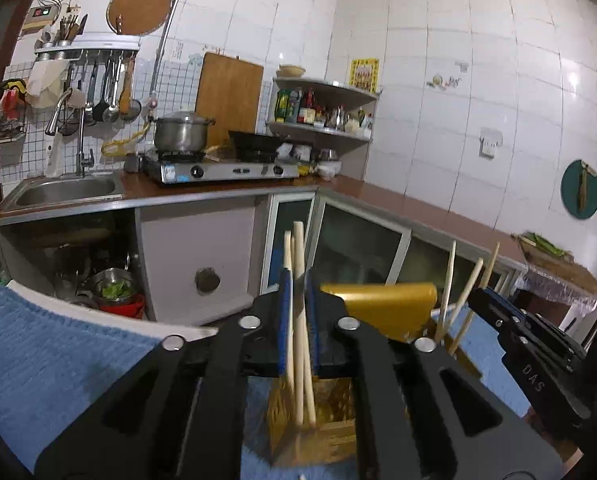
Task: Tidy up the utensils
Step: 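Lower both held chopsticks into the yellow holder and open both grippers, then close the right gripper on the light blue plastic spoon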
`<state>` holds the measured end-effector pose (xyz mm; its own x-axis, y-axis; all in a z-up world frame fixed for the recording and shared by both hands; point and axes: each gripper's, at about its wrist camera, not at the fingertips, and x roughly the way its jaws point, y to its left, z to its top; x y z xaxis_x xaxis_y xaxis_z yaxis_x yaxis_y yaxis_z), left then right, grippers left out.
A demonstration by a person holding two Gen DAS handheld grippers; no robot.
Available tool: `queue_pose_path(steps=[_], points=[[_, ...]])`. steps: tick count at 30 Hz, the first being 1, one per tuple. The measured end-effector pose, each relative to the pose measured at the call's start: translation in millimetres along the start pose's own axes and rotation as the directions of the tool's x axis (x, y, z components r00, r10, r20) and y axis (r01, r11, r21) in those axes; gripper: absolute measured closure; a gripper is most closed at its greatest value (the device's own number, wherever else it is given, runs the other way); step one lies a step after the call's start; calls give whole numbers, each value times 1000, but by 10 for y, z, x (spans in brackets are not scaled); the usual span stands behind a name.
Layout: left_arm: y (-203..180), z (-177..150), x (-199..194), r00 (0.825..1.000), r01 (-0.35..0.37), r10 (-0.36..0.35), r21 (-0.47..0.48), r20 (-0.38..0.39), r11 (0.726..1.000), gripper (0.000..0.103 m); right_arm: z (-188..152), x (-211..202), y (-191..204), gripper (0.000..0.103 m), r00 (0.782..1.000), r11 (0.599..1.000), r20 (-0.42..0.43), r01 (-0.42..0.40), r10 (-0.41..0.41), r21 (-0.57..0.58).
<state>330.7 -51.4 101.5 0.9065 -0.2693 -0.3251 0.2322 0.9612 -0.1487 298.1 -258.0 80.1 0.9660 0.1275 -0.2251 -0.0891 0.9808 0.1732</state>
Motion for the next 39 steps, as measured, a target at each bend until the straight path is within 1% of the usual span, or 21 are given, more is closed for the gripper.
queue_pose_path(steps=[1,3,5,6,7,8,9,10,11,13,16,18,19,20,22,23,26,27,29,34,39], points=[[18,-3,-29,1000,-19,19,0,-17,1000,77,-8,-15,1,96,1000,1000,-20,0,-1,-4],[71,11,-102,999,-29,28,-14,-34,999,69,-7,-63,-3,95,999,1000,-54,1,-1,-3],[125,40,-219,997,-36,34,-37,-63,999,56,27,-174,-22,74,997,1000,-75,7,-6,13],[147,45,-278,996,-48,44,-45,-79,998,47,33,-228,-27,55,997,1000,-74,9,-8,22],[169,45,-339,994,-66,61,-49,-95,997,42,40,-313,-36,53,997,999,-71,11,-9,33],[201,34,-414,990,-74,67,-52,-121,996,39,43,-398,-42,53,996,999,-89,11,-8,37],[223,12,-459,987,-79,71,-51,-142,996,32,27,-435,-41,53,994,999,-110,14,-10,36],[251,-19,-509,983,-89,80,-48,-167,995,25,1,-488,-45,53,989,999,-144,21,-15,40],[290,-67,-571,977,-96,85,-46,-197,994,23,-37,-544,-52,53,984,998,-176,28,-19,48],[361,-172,-672,967,-97,83,-47,-242,994,13,-115,-616,-63,53,974,998,-227,37,-25,51],[474,-401,-792,946,-115,96,-43,-310,992,9,-318,-712,-27,53,950,998,-310,58,-45,34],[551,-578,-847,927,-126,104,-37,-361,991,9,-474,-738,11,53,927,998,-371,59,-45,27],[578,-654,-864,917,-133,112,-30,-383,991,6,-552,-750,36,53,916,998,-400,58,-43,26],[615,-754,-883,904,-143,122,-21,-409,989,6,-660,-760,68,53,900,998,-434,56,-39,26],[662,-886,-907,889,-147,126,-15,-441,989,5,-799,-780,127,53,883,998,-467,51,-34,24],[691,-959,-926,879,-150,130,-9,-459,989,5,-896,-786,173,53,871,999,-491,46,-30,20],[731,-1130,-954,851,-153,140,17,-507,988,5,-1085,-792,291,54,844,999,-536,27,-7,28],[734,-1175,-969,845,-155,147,27,-515,988,5,-1122,-800,330,55,839,999,-544,19,2,33],[714,-1245,-1011,842,-155,154,42,-517,987,5,-1219,-810,428,56,826,999,-563,2,20,37],[736,-1331,-1082,840,-159,161,49,-518,986,5,-1327,-824,625,56,803,1000,-595,-13,27,27],[833,-1373,-1040,824,-190,179,35,-538,981,5,-1348,-819,772,62,791,1000,-612,-22,28,18]])
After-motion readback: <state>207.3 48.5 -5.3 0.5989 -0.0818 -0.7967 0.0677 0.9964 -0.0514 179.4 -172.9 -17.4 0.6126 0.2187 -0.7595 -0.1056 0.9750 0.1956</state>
